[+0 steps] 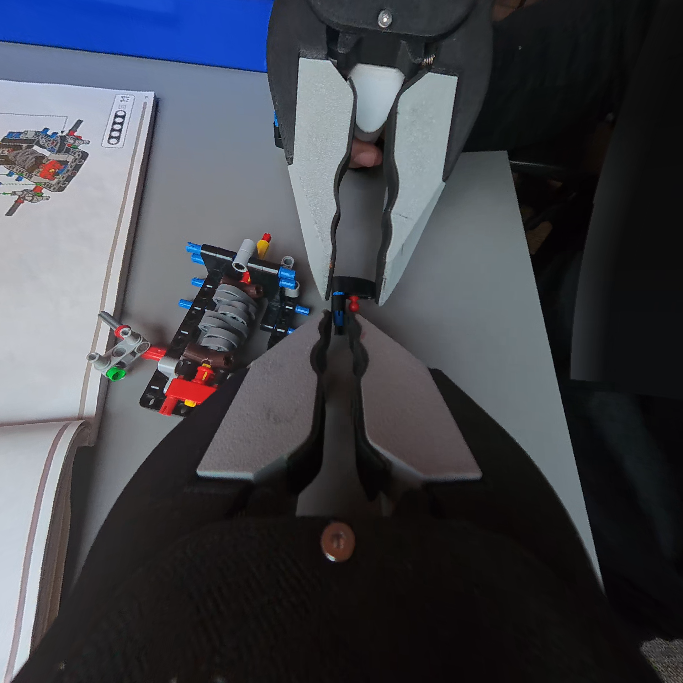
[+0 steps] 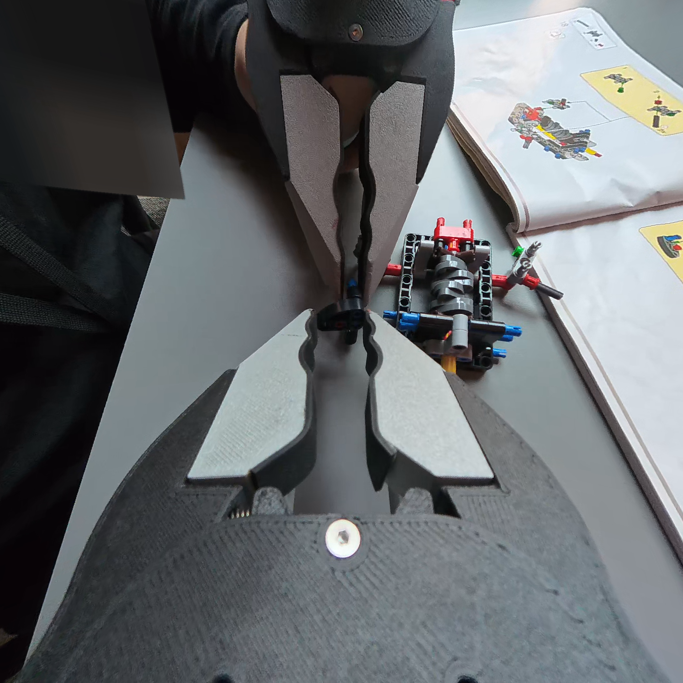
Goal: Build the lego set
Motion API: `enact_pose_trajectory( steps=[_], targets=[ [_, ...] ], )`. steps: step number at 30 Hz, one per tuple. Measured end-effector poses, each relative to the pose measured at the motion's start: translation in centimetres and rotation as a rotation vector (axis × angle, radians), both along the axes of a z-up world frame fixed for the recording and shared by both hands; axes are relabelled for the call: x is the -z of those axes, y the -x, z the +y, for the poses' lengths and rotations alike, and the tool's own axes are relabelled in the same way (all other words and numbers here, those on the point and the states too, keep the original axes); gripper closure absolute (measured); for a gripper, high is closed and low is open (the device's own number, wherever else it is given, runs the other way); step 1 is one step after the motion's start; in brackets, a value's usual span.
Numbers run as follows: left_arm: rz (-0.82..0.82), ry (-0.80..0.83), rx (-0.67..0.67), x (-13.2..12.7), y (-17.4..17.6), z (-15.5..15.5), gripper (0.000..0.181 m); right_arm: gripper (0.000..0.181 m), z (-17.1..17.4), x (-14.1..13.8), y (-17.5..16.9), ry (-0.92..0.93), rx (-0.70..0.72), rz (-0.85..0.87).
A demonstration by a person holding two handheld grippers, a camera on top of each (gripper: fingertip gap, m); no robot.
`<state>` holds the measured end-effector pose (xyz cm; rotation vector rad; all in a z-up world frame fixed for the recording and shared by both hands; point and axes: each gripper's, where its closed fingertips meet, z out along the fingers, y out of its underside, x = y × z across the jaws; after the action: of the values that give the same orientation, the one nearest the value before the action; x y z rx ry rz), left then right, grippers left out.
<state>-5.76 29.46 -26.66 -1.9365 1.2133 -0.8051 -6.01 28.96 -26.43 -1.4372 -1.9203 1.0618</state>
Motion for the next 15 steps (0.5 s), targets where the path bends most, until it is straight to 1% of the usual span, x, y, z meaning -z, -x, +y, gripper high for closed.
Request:
enact_pose_trajectory(
  steps=[7,15],
  targets=[
    [-0.027,0.028,0.000,-0.23,-0.04,0.06,0.177,0.160,-0.06,0.03,-0.06,0.009,-0.009,0.004],
    [-0.022,0.036,-0.007,-0.20,-0.17,0.21,0.178,0.160,0.06,0.18,-0.18,0.017,-0.015,0.008]
  ],
)
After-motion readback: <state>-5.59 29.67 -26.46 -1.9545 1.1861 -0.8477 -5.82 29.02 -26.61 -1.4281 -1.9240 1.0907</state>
